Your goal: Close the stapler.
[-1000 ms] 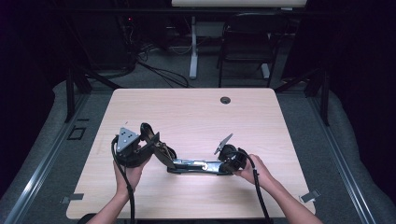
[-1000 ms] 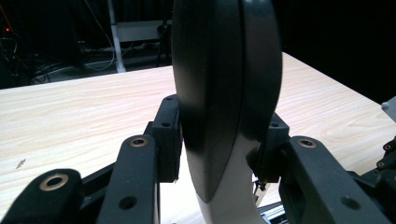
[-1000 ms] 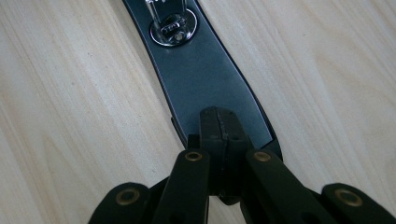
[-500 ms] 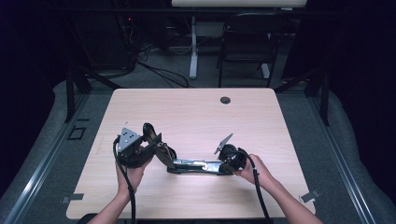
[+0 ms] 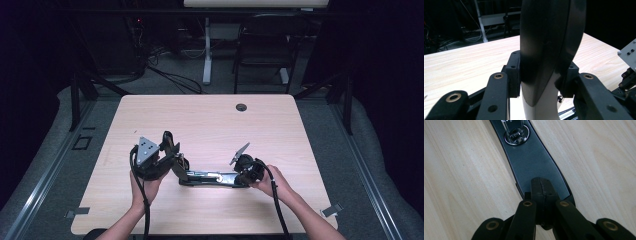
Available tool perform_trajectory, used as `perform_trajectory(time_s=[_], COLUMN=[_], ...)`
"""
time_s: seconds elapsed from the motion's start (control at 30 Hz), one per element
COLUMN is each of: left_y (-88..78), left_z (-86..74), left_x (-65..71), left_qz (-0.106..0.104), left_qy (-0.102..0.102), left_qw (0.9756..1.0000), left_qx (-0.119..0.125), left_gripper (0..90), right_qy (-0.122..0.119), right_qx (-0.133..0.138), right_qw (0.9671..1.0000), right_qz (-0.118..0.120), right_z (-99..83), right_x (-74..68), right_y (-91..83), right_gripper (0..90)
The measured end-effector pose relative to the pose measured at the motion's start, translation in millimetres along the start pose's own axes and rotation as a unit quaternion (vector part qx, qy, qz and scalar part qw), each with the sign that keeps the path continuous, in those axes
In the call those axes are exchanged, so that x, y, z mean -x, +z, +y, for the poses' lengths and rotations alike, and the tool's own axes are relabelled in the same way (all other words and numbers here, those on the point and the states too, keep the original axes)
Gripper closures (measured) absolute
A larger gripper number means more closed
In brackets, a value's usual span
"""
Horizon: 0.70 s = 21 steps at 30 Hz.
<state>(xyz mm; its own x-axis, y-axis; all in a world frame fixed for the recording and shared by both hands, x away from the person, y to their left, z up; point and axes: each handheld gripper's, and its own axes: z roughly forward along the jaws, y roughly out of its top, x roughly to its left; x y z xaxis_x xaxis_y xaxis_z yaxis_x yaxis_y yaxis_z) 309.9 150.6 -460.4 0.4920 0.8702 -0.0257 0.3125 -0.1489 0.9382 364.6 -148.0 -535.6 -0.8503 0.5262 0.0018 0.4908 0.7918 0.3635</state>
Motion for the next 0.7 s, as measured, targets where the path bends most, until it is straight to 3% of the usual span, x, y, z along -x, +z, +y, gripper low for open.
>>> perform_trajectory(time_s=[0.37,0.7], left_y=[4.3,9.2], left_z=[0.6,1.5], left_x=[4.6,13.0], left_qz=[-0.013,-0.017], left_qy=[0.0,0.021], left_qw=[0.9999,0.9996], left_qx=[-0.002,-0.006], left_gripper=[60.0,58.8], right_qy=[0.004,0.005], right_qx=[0.003,0.004], right_qw=[1.0,1.0], right_qz=[0.004,0.004], right_z=[-0.2,-0.4], right_x=[0.2,0.5], right_y=[0.6,0.5], right_gripper=[90.0,90.0])
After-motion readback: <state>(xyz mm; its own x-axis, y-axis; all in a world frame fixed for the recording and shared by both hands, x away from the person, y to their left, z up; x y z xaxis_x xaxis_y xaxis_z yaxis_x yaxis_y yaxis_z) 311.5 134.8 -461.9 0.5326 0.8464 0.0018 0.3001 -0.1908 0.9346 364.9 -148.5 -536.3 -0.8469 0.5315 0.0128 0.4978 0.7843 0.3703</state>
